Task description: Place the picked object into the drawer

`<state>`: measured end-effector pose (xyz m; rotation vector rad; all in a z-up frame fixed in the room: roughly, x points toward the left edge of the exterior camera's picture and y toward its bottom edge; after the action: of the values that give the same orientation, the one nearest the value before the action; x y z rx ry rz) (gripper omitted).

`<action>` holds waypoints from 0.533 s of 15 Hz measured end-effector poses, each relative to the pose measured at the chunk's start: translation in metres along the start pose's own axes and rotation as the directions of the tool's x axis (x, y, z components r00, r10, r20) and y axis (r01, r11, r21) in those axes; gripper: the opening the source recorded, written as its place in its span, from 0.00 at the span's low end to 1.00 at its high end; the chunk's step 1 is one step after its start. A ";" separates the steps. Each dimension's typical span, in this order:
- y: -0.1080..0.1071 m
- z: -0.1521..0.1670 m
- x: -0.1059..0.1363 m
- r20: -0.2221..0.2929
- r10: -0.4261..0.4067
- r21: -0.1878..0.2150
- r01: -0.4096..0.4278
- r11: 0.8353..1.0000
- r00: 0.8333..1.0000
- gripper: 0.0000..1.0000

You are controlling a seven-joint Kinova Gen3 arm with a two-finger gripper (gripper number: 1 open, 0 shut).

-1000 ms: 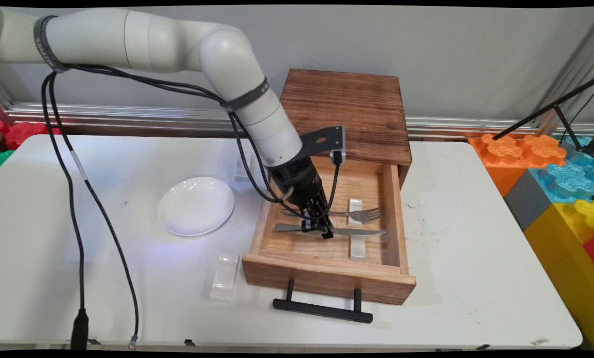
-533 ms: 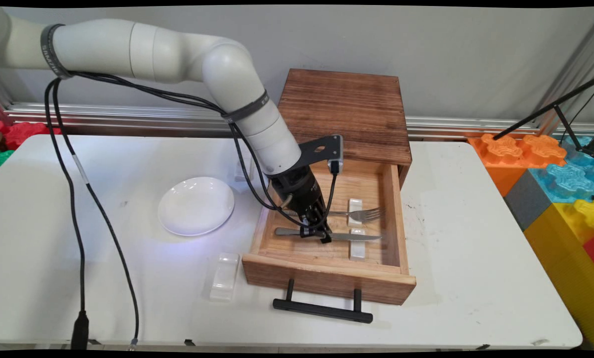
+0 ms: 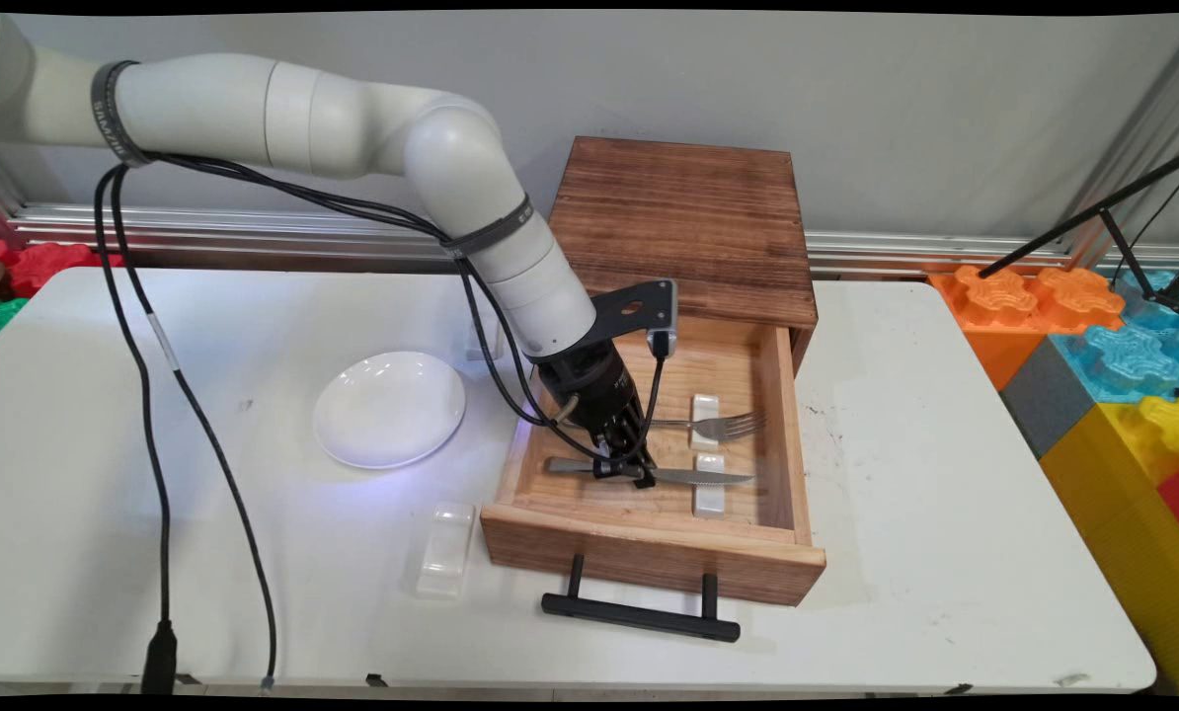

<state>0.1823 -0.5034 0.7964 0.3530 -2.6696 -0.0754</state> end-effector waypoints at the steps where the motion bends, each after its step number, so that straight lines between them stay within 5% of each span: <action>1: 0.000 0.001 0.000 -0.001 0.000 0.000 0.000 1.000 1.000 0.00; 8: 0.000 0.006 -0.001 -0.004 -0.006 -0.004 0.006 1.000 1.000 0.00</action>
<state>0.1810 -0.5030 0.7907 0.3599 -2.6642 -0.0814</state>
